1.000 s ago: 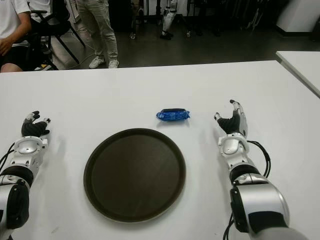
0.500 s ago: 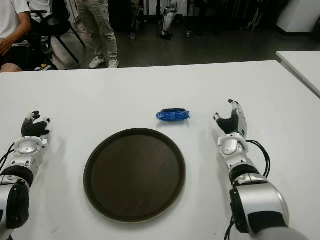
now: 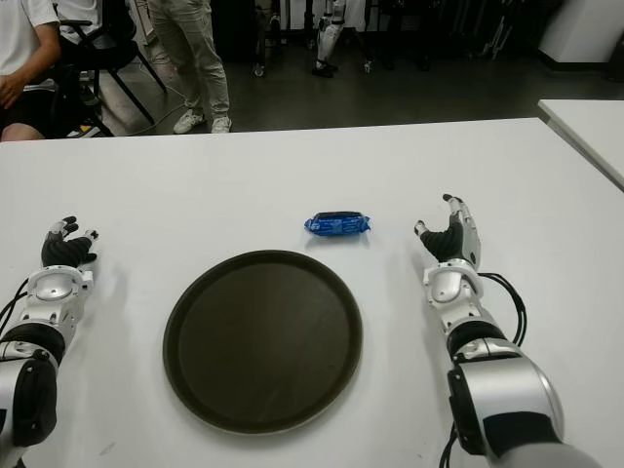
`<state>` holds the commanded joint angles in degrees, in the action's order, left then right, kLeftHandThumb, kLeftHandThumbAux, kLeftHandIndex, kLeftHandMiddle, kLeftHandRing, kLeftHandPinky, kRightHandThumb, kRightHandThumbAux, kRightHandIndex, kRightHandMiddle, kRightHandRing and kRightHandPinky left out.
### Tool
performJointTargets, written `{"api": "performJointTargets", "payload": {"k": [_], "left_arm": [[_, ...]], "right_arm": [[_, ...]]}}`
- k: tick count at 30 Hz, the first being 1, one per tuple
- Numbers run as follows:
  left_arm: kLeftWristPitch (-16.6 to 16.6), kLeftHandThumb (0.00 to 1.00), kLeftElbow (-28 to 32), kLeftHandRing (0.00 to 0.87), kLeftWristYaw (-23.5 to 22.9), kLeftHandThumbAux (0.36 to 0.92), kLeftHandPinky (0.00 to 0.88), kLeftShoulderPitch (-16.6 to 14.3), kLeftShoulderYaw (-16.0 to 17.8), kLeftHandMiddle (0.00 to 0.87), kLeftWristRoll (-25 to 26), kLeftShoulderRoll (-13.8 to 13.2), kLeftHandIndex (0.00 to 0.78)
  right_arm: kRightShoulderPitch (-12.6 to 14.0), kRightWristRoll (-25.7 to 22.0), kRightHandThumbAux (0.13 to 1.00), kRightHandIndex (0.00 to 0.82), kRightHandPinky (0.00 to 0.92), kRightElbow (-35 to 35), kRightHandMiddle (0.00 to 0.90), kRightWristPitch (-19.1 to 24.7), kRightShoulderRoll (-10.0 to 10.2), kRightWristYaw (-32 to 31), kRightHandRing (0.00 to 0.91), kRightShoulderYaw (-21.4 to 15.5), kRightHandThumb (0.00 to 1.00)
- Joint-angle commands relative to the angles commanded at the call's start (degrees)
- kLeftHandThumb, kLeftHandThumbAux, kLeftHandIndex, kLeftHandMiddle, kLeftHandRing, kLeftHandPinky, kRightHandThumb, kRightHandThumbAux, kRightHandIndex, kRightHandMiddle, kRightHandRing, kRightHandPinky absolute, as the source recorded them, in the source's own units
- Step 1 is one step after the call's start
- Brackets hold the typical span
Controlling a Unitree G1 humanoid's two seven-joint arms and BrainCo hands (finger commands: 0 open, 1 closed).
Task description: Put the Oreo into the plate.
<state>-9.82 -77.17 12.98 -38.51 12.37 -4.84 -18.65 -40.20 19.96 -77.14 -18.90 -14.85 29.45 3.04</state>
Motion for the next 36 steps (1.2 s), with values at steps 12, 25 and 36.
{"api": "performJointTargets", "payload": {"k": [12,25,36], "left_arm": [[-0.08,0.164,0.06,0.131,0.27,0.622,0.099,0.06,-0.33,0.127,-0.20,0.22,0.023],[0.45,0.156,0.06,0.133,1.03,0.626,0.118,-0.06,-1.14,0.119,-0.55,0.40,0.024],[0.74,0.151,0.09,0.117,1.42,0.621,0.079,-0.21,-1.29,0.117,-0.38,0.62,0.010]], "right_arm": [[-2.14,3.55,0.717,0.024,0.081,0.76,0.066,-1.76,-0.05,4.16,0.076,3.59,0.451],[-6.77,7.43,0.692,0.003,0.122,0.94,0.050,-2.61,-1.22,3.86,0.090,7.75,0.451],[-8.90,9.50,0.661,0.000,0.156,1.38,0.051,-5.70,-1.30,5.40,0.115,10.22,0.497]]}}
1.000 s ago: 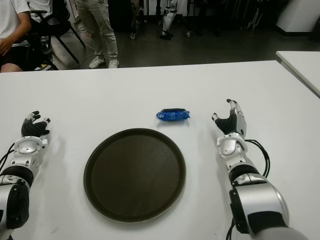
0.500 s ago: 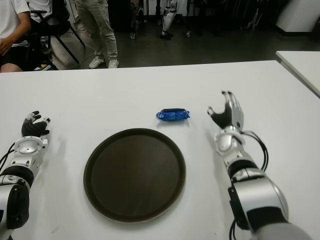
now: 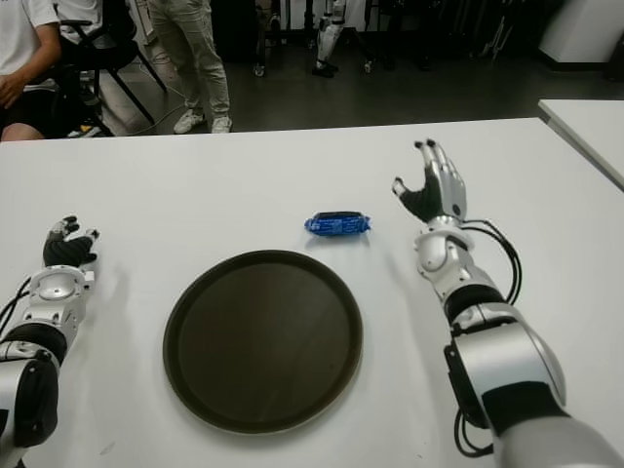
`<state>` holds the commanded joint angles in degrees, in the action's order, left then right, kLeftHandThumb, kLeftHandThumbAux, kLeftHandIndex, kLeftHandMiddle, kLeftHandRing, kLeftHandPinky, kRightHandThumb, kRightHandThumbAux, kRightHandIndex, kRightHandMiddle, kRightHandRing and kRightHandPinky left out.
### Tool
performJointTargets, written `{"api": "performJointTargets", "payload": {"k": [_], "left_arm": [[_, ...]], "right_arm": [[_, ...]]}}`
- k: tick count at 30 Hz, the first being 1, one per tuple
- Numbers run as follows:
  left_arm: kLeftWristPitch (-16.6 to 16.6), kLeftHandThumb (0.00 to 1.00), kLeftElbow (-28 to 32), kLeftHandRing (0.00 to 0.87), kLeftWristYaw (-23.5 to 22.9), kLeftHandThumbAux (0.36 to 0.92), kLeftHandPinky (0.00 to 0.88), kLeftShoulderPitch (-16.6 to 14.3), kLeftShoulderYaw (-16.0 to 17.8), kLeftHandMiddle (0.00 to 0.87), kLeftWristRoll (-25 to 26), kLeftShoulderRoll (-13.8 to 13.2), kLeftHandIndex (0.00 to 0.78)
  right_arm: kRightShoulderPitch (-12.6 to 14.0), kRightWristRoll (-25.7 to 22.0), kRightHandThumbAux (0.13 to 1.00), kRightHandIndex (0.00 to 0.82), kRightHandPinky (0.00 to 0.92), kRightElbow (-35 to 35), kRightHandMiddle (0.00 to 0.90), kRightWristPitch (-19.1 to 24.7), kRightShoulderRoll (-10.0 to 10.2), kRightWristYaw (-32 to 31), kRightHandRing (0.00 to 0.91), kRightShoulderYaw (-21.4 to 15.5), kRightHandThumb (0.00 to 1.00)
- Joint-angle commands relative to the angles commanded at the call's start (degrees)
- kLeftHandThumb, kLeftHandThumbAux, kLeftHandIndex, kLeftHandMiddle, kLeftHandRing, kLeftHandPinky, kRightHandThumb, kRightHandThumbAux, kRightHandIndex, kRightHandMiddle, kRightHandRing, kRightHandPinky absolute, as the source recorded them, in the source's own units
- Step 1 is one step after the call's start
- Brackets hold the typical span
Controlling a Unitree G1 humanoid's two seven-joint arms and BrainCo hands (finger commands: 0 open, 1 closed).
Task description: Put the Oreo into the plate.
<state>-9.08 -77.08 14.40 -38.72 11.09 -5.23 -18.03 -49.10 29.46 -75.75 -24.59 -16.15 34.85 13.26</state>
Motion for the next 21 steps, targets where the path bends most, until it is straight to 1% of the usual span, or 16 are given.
{"api": "performJointTargets", "payload": {"k": [8,12,15,19,21], "left_arm": [[-0.06,0.158,0.11,0.129,0.22,0.637,0.102,-0.11,0.08,0.124,0.26,0.35,0.014],[-0.16,0.163,0.13,0.124,0.40,0.642,0.096,-0.18,0.17,0.122,0.37,0.49,0.016],[-0.06,0.160,0.01,0.123,0.32,0.644,0.098,-0.18,0.26,0.120,0.42,0.50,0.017],[-0.19,0.174,0.00,0.140,0.48,0.652,0.128,-0.18,0.34,0.126,0.45,0.75,0.023],[-0.34,0.168,0.00,0.148,0.53,0.645,0.134,-0.11,0.30,0.136,0.38,0.82,0.027]], "right_arm": [[-1.61,0.35,0.643,0.000,0.141,-0.13,0.080,-0.50,0.00,-0.19,0.120,1.05,0.464],[-2.64,0.39,0.644,0.000,0.130,-0.18,0.070,-0.26,-0.02,-1.49,0.107,1.42,0.450],[-4.06,0.35,0.648,0.000,0.127,-0.39,0.057,0.65,0.18,-3.26,0.097,1.69,0.433],[-5.31,0.31,0.663,0.000,0.117,-0.72,0.044,1.91,0.13,-5.92,0.084,1.92,0.375],[-5.65,0.70,0.667,0.000,0.115,-0.94,0.039,2.97,0.32,-7.03,0.079,2.41,0.335]]}}
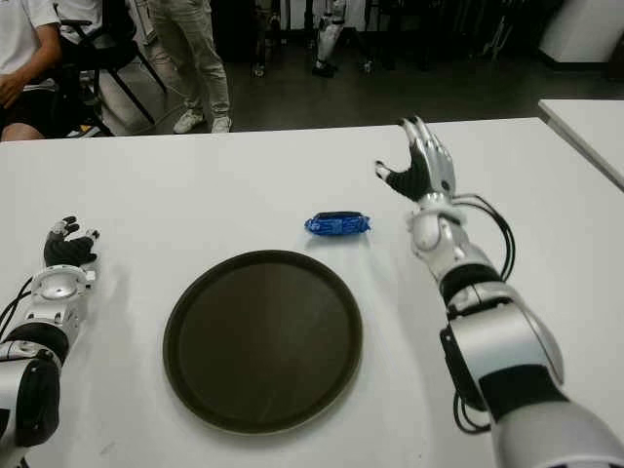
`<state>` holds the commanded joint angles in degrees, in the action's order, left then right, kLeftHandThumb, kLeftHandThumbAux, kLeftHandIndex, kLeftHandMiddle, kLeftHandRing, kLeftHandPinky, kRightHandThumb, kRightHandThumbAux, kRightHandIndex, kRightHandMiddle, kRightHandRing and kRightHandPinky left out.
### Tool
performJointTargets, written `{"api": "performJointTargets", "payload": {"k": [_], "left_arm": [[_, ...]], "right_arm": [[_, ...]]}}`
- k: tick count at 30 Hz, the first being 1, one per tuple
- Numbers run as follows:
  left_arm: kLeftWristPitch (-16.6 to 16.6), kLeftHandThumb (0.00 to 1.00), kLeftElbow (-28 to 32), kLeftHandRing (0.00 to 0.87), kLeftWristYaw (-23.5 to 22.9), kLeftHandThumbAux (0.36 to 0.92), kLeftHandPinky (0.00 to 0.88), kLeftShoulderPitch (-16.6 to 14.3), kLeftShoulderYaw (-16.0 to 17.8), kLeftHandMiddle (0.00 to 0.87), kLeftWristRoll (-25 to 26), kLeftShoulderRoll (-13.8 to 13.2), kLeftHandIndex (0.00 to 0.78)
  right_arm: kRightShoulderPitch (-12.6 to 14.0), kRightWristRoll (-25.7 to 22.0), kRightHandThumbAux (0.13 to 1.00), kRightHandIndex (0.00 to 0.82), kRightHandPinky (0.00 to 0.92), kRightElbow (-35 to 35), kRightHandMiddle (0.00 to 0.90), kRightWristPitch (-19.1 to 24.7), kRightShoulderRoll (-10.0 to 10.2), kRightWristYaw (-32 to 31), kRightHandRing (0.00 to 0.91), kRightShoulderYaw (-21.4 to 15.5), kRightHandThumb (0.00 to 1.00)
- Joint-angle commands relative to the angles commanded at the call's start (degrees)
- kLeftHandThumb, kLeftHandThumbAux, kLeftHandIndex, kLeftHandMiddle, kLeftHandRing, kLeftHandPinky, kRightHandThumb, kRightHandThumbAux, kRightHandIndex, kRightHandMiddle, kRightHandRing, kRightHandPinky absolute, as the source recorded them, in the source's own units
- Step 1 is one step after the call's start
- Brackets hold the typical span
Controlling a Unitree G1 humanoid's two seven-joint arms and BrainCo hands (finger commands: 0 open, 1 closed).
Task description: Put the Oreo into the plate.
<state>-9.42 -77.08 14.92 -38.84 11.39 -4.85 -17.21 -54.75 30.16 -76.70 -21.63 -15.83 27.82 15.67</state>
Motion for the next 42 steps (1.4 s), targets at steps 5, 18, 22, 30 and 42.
{"api": "performJointTargets", "payload": {"k": [5,18,22,30,42], "left_arm": [[-0.20,0.162,0.01,0.155,-0.04,0.638,0.131,0.06,0.01,0.150,0.01,0.08,0.032],[-0.51,0.154,0.02,0.148,-0.46,0.636,0.120,0.21,0.71,0.146,0.34,0.16,0.035],[-0.75,0.147,0.05,0.149,-0.55,0.637,0.111,0.25,0.92,0.148,0.39,0.17,0.037],[-0.78,0.138,0.08,0.150,-0.30,0.640,0.106,0.25,0.65,0.152,0.06,0.19,0.036],[0.00,0.137,0.04,0.151,0.29,0.634,0.112,0.11,-0.25,0.147,-0.64,0.05,0.018]], "right_arm": [[0.60,1.16,0.676,0.000,0.112,-0.44,0.041,1.73,0.67,-0.13,0.077,1.36,0.298],[0.35,1.69,0.686,0.000,0.093,-0.75,0.061,4.17,1.43,-3.51,0.080,2.91,0.376],[-0.55,2.75,0.685,0.000,0.099,-0.83,0.059,5.16,1.46,-4.93,0.083,4.27,0.381],[-1.66,4.27,0.685,0.000,0.076,-1.06,0.057,6.79,1.25,-8.03,0.072,5.92,0.316],[-4.11,6.58,0.699,0.000,0.033,-1.55,0.037,9.67,0.90,-13.32,0.031,8.49,0.270]]}}
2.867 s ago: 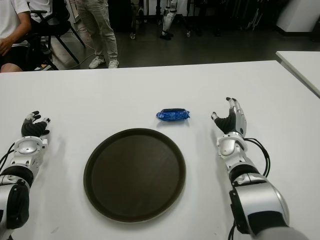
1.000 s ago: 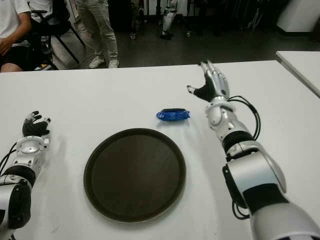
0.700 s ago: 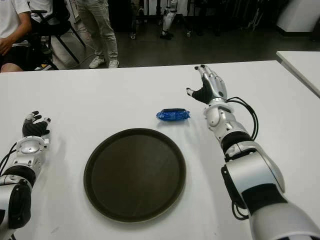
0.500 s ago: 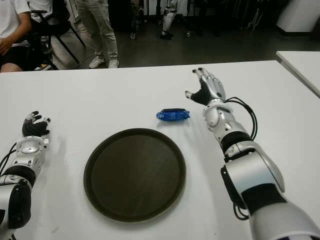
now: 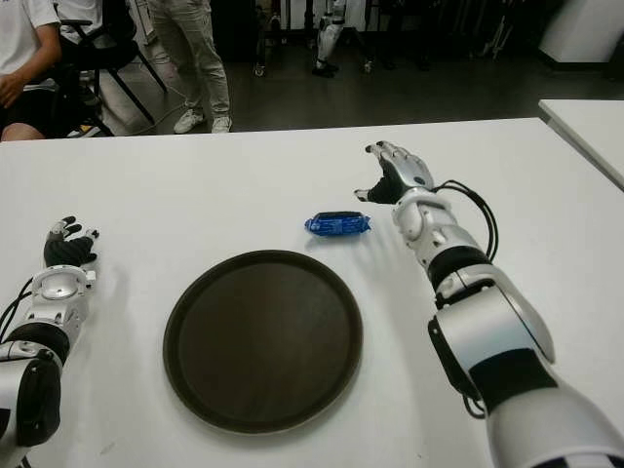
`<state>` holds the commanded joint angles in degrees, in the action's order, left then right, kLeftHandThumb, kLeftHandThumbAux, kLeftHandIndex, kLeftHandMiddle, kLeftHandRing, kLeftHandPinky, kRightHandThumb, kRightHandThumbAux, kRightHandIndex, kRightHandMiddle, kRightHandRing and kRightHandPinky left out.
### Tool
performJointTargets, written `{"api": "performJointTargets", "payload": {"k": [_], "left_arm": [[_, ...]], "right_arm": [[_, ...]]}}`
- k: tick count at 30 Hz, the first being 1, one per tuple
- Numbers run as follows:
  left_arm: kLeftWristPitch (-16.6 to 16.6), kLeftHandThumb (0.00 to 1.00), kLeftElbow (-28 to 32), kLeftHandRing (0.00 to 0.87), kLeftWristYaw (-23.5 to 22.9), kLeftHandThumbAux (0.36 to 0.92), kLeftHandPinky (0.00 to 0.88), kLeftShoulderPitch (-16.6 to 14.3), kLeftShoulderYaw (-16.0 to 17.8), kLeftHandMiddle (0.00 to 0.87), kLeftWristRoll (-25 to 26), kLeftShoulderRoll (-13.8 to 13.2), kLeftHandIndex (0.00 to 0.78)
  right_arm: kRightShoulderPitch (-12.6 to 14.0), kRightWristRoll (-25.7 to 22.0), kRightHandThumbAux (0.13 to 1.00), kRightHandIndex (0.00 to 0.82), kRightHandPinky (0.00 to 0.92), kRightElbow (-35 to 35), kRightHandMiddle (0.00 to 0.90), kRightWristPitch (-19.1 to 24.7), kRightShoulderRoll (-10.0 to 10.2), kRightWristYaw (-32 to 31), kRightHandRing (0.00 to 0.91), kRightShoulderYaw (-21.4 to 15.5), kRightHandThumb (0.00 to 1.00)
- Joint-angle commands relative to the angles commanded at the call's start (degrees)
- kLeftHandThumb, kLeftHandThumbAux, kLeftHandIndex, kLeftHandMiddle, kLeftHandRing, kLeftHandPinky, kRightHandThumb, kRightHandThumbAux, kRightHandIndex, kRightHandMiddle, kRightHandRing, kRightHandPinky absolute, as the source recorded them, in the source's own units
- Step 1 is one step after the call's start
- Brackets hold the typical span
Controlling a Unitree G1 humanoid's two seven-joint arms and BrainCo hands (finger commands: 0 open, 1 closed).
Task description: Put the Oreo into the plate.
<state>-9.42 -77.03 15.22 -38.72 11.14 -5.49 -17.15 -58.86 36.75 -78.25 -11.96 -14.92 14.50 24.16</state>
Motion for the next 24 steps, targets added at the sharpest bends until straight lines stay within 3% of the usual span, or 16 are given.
{"api": "performJointTargets", "payload": {"k": [24], "left_arm": [[0.25,0.151,0.02,0.129,-0.09,0.627,0.082,-0.08,-0.14,0.135,0.77,0.21,0.017]], "right_arm": [[-3.27,2.49,0.702,0.000,0.044,-0.76,0.029,2.07,0.72,-4.44,0.032,2.32,0.251]]}}
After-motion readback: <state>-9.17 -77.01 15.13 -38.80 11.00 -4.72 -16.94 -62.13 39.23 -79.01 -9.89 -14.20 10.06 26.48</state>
